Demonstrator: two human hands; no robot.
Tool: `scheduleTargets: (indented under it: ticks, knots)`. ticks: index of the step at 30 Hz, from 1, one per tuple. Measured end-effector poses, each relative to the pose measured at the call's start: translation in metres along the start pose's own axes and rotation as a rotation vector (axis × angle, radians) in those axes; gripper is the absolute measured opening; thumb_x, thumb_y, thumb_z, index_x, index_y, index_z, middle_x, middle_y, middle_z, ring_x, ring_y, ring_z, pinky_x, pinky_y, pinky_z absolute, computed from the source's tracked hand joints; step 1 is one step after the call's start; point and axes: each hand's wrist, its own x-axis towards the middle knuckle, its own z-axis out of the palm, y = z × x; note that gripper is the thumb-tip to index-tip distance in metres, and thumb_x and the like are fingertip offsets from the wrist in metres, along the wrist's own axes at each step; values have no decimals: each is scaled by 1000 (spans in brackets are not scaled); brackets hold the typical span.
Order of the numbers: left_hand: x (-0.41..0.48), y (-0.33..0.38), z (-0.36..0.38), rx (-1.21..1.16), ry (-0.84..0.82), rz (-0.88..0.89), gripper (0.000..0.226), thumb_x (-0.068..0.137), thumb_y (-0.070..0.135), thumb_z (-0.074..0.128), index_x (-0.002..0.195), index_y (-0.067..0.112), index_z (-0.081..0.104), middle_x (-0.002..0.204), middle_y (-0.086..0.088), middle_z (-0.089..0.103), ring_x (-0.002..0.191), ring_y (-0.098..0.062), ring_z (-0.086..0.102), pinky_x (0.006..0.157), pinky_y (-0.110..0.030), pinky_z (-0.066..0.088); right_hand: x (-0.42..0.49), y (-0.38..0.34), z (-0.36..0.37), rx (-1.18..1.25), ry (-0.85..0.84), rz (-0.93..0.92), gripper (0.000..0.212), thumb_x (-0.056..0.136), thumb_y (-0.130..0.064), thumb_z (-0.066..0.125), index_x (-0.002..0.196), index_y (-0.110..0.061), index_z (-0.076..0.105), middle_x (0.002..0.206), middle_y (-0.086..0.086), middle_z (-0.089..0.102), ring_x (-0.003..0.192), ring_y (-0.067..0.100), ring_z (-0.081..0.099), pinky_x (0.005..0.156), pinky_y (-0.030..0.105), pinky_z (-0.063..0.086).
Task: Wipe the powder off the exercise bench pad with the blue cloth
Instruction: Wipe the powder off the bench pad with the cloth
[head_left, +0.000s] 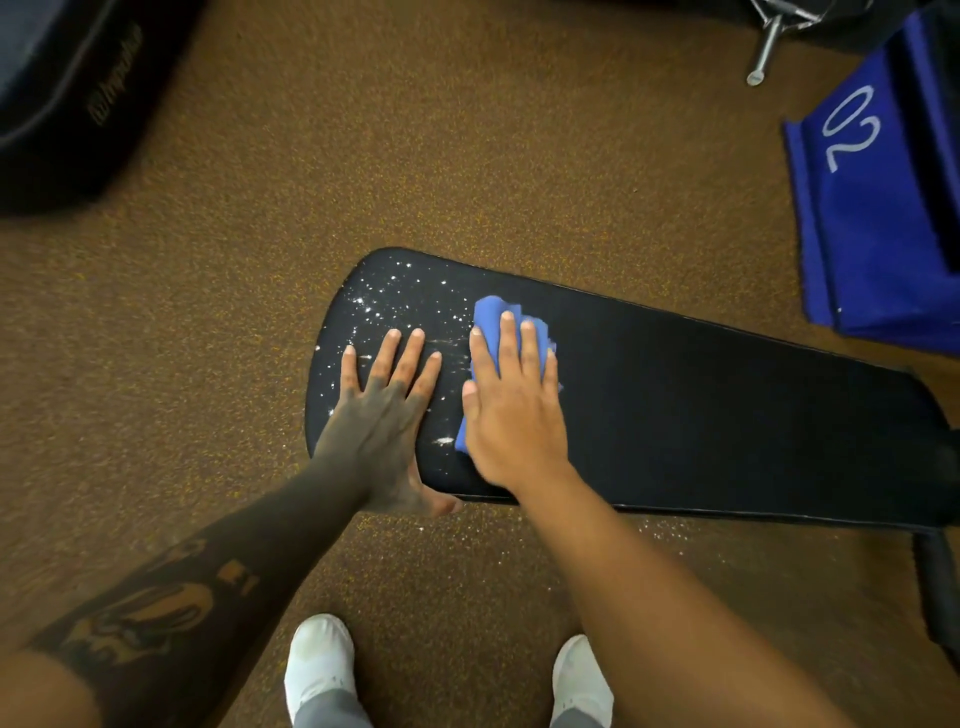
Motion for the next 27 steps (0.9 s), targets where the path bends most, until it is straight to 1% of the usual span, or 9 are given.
scheduleTargets:
  ticks: [2,4,7,11,18,20,22,25,27]
  knots:
    - [-2,-1,-1,-21,0,-5,157,42,107,33,158,11,-11,166,-13,-21,152,-33,-23,121,-66,-4,-27,-2,2,36,-15,-88,60,103,-37,19,157,-22,-2,165,6,-10,151,25,-16,122,50,1]
    - [-1,-2,-1,-33,1,-20,157,41,108,30,157,11,-12,166,-13,-23,152,-33,-24,121,-65,-5,-40,1,4,89,-30,-89,60,103,-37,15,155,-24,-13,164,4,-17,149,22,-21,122,46,-5]
    - [-2,-4,-1,-43,-8,-30,159,39,111,27,156,12,-17,164,-14,-27,151,-34,-27,121,-66,-5,-36,8,5,33,-45,7,59,101,-37,12,155,-23,-8,164,9,-13,150,27,-18,122,49,1]
    - [-5,-8,0,-55,-12,-58,158,39,110,29,155,13,-19,163,-14,-29,150,-35,-28,120,-68,-4,-14,5,4,-19,-66,21,62,100,-43,12,157,-19,4,165,12,-7,151,32,-11,122,49,4]
    - [-7,-13,2,-71,-23,-50,154,44,107,34,154,15,-23,162,-13,-33,148,-35,-32,119,-68,-8,78,9,-15,2,18,184,68,102,-46,27,156,-11,6,164,17,0,151,34,-6,122,50,5]
    - [-7,-13,2,-79,-22,-52,154,45,107,35,154,16,-24,162,-13,-33,149,-34,-32,119,-67,-9,69,5,-13,-62,74,160,68,101,-44,25,156,-12,1,164,19,-2,151,35,-6,122,52,2]
    - [-6,-13,3,-78,-8,-56,153,45,107,35,154,16,-22,162,-13,-33,149,-34,-32,119,-67,-8,45,-1,-8,-102,95,72,65,101,-41,22,157,-17,-1,164,18,-5,151,34,-7,121,53,0]
    - [-7,-13,4,-85,-12,-47,153,44,107,34,156,16,-18,164,-13,-29,150,-34,-30,119,-68,-8,22,-1,1,-78,-4,18,60,102,-39,19,157,-20,1,165,14,-7,151,31,-10,122,53,5]
    - [-6,-14,4,-98,-13,-51,154,43,107,34,157,16,-16,165,-13,-27,150,-34,-29,119,-68,-8,22,-1,0,-72,-26,26,59,103,-38,18,157,-21,2,165,12,-9,151,29,-13,122,50,1]
